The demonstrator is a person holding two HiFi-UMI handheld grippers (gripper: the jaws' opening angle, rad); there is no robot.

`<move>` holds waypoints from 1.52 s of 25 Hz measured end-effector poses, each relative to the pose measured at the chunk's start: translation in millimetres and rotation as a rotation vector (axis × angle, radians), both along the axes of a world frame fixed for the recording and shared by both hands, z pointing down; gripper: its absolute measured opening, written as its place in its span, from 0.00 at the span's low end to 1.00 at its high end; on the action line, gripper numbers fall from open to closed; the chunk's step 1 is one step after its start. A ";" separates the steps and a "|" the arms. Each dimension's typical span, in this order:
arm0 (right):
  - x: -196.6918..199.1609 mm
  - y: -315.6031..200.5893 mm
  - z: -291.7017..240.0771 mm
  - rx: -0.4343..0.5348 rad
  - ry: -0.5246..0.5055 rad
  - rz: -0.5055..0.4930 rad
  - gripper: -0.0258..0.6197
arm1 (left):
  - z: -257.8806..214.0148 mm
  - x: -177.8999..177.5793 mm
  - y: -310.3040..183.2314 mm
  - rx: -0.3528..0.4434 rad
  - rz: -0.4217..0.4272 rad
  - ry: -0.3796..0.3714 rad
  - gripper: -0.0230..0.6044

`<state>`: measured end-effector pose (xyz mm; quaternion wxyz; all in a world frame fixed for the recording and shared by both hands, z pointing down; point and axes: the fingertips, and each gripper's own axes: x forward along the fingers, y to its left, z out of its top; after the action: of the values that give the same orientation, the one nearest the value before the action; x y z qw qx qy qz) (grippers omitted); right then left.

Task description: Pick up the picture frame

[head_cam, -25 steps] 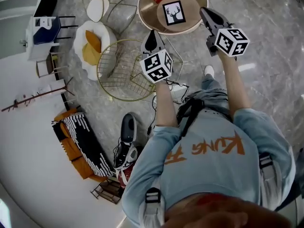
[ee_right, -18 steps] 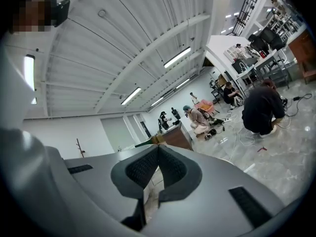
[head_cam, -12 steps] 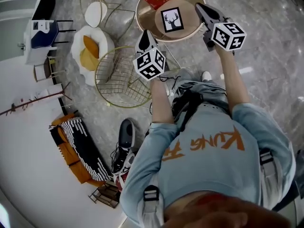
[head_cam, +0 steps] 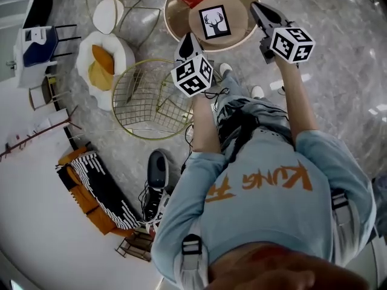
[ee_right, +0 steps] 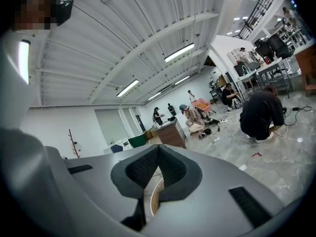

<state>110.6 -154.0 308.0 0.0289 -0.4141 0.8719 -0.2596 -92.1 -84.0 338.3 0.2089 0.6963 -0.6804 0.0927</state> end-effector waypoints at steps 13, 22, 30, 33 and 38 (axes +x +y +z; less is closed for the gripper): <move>-107.5 -104.1 85.9 -0.094 0.248 0.016 0.04 | 100.8 -94.5 -104.6 -0.148 0.030 0.093 0.05; -120.1 -91.8 182.8 -0.281 0.365 0.014 0.04 | 198.5 -87.2 -118.9 -0.354 0.110 0.140 0.05; -133.4 -80.1 275.3 -0.424 0.327 -0.001 0.04 | 282.6 -68.7 -119.4 -0.474 0.144 0.131 0.05; -125.6 -73.6 297.2 -0.457 0.354 -0.007 0.04 | 299.6 -60.2 -119.2 -0.494 0.169 0.130 0.05; -116.3 -68.1 354.7 -0.506 0.333 -0.016 0.04 | 347.6 -63.9 -120.3 -0.508 0.185 0.117 0.05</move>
<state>-5.7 -222.1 662.7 -0.2205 -0.4381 0.7755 -0.3975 -156.0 -204.4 685.9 0.4062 0.6850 -0.5556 0.2388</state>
